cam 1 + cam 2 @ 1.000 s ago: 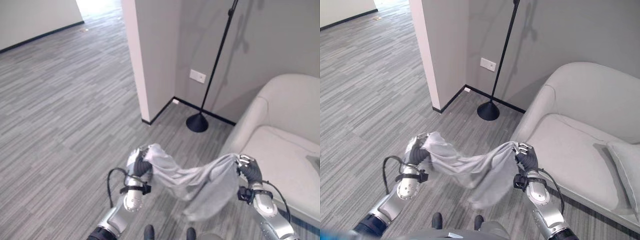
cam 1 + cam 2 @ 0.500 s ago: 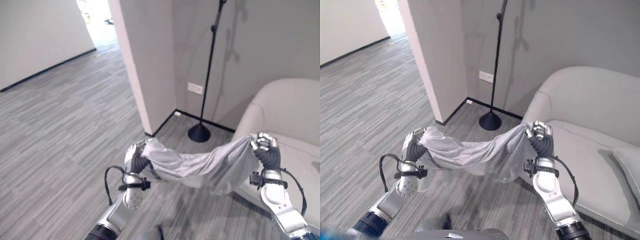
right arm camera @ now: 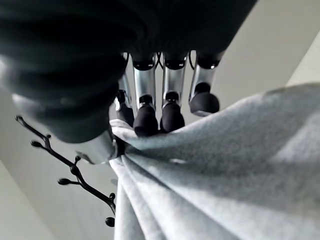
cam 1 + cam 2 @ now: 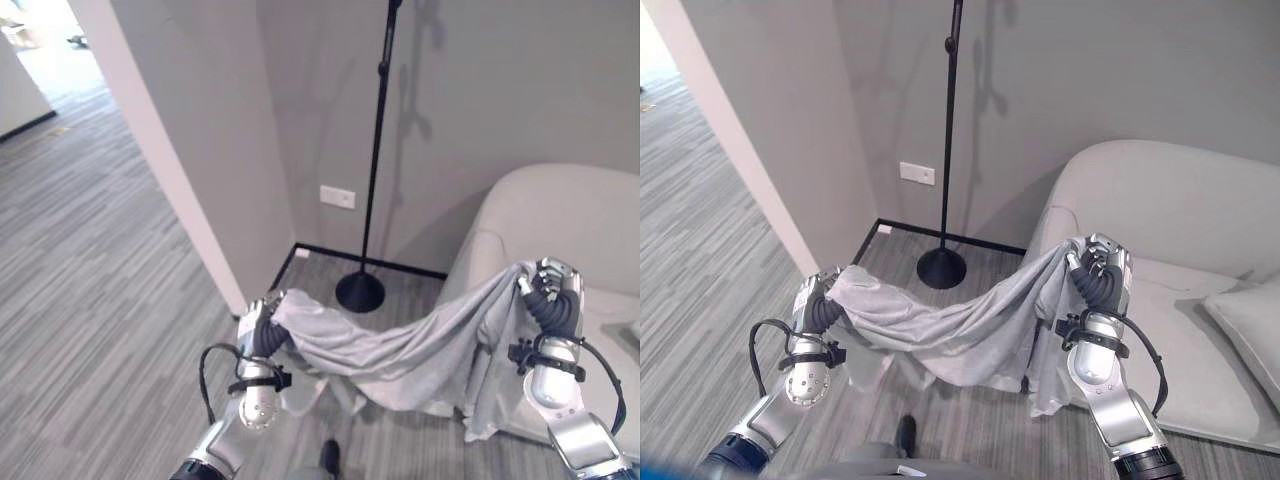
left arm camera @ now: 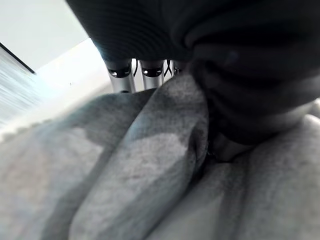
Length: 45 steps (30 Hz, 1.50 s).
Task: Hang the clothes on the sofa on the clothes rack.
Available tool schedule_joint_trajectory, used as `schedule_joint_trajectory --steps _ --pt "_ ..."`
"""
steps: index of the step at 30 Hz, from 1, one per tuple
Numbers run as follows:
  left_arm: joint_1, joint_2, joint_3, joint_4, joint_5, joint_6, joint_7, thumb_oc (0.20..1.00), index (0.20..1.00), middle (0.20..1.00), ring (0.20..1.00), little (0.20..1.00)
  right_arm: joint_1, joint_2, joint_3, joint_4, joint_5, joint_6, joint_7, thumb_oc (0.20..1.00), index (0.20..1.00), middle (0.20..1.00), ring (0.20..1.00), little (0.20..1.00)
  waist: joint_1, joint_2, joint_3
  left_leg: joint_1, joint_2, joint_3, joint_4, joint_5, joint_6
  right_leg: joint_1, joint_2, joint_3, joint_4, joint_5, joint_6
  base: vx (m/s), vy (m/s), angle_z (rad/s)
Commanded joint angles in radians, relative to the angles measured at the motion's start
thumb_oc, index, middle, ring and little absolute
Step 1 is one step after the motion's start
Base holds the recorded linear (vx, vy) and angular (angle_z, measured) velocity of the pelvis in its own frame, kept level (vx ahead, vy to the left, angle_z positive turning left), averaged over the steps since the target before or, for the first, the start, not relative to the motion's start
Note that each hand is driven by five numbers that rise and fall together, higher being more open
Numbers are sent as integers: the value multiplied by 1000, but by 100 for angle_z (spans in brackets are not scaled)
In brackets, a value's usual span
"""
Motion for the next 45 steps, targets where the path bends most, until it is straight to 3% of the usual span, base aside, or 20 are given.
schedule_joint_trajectory --steps 1,2,4,5,6,7,12,15,17,19,23,27,29,30,31,32,35,36,41,45 --pt "-31 36 26 -49 33 -66 52 200 200 200 200 200 -111 -8 4 -20 -69 -20 -46 200 200 200 200 200 15 35 -20 -14 113 0 5 2 -71 -48 -58 -110 -60 462 -38 268 186 -41" --pt "-47 44 23 -42 32 -56 58 200 200 200 200 200 -129 2 19 -26 -84 -21 -57 200 200 200 200 200 6 59 -11 32 125 18 4 -29 -58 -106 -91 -189 -18 449 -54 252 187 -43" --pt "-43 43 32 -46 34 -58 55 200 200 200 200 200 -123 0 18 -36 -92 -23 -57 200 200 200 200 200 -5 67 -13 66 123 18 -7 -46 -56 -142 -74 -216 -8 402 -61 330 168 -24" --pt "-21 43 47 -62 43 -64 48 200 200 200 200 200 -102 -9 2 -51 -106 -26 -55 200 200 200 200 200 -34 77 -14 125 114 4 -37 -70 -56 -192 6 -250 -44 259 -70 374 143 -14" --pt "-20 42 48 -63 43 -64 47 200 200 200 200 200 -102 -10 2 -52 -106 -26 -55 200 200 200 200 200 -35 79 -16 123 116 3 -39 -67 -58 -194 9 -253 -45 261 -72 499 74 -6" --pt "0 39 54 -64 46 -66 35 200 200 200 200 200 -93 -21 -23 -56 -124 -23 -73 200 200 200 200 200 -63 80 -5 185 105 -14 -68 -90 -61 -270 90 -284 -130 204 -74 241 -3 13" --pt "7 8 64 -42 59 -66 42 200 200 200 200 200 -96 -42 -55 -76 -200 9 -128 200 200 200 200 200 -106 55 20 293 85 -55 -105 -140 -74 -326 179 -304 -418 293 -59 310 -47 19" --pt "-1 7 59 -38 77 -62 50 200 200 200 200 200 -95 -51 -57 -83 -223 13 -138 200 200 200 200 200 -108 54 22 306 87 -58 -101 -157 -74 -323 180 -303 -428 303 -60 205 -55 25" --pt "0 -21 81 -35 96 -63 79 200 200 200 200 200 -69 -78 -59 -97 -280 11 -131 200 200 200 200 200 -104 49 -15 315 102 -61 -21 -212 -95 -236 187 -276 -481 295 -92 388 -150 34" --pt "-7 -20 95 -47 102 -63 96 200 200 200 200 200 -73 -86 -62 -101 -285 5 -130 200 200 200 200 200 -102 48 -19 292 104 -54 57 -194 -110 -217 186 -276 -500 300 -95 193 -84 26" --pt "-98 55 213 -102 179 -35 188 200 200 200 200 200 -88 -177 -113 -124 -378 -2 -141 200 200 200 200 200 -81 25 -3 123 113 -22 448 -76 -170 -101 176 -262 -569 285 -133 164 -99 4" --pt "-143 102 309 -117 228 -9 226 200 200 200 200 200 -130 -254 -145 -123 -459 5 -164 200 200 200 200 200 -73 31 -1 57 148 7 569 -55 -169 -50 178 -251 -575 252 -152 193 -24 -2" --pt "-185 135 352 -133 249 0 247 200 200 200 200 200 -156 -292 -174 -137 -488 6 -174 200 200 200 200 200 -71 31 -5 40 181 23 514 -56 -163 -27 165 -250 -576 238 -151 235 99 -2" --pt "-247 187 372 -135 274 16 276 200 200 200 200 200 -212 -349 -193 -122 -512 9 -202 200 200 200 200 200 -64 32 -18 42 204 26 328 -109 -150 -17 147 -252 -577 216 -133 281 144 -3" --pt "-251 187 371 -132 275 17 278 200 200 200 200 200 -217 -351 -192 -118 -512 9 -204 200 200 200 200 200 -64 31 -18 49 201 28 313 -106 -149 -18 144 -252 -576 213 -132 346 231 0" --pt "-289 221 370 -137 294 25 302 200 200 200 200 200 -273 -384 -194 -107 -520 14 -227 200 200 200 200 200 -54 50 -25 33 208 -2 151 -92 -157 0 140 -242 -579 183 -123 164 108 -6" --pt "-301 241 369 -138 305 32 311 200 200 200 200 200 -306 -396 -194 -105 -524 18 -239 200 200 200 200 200 -45 59 -29 23 210 -25 82 -51 -166 11 141 -235 -580 172 -121 196 112 -10" --pt "-341 286 370 -139 329 47 330 200 200 200 200 200 -391 -427 -180 -83 -542 40 -277 200 200 200 200 200 -22 72 -30 -12 210 -85 -56 32 -192 47 136 -218 -580 142 -118 276 103 -19" --pt "-359 343 415 -161 374 80 341 200 200 200 200 200 -496 -458 -174 -49 -614 126 -292 200 200 200 200 200 9 114 -54 -29 216 -131 -108 88 -227 117 118 -156 -575 111 -96 305 163 -35" --pt "-431 387 375 -106 369 74 350 200 200 200 200 200 -585 -499 -128 27 -617 162 -291 200 200 200 200 200 20 110 -87 10 195 -89 -108 82 -217 123 61 -157 -580 121 -65 247 203 -40"
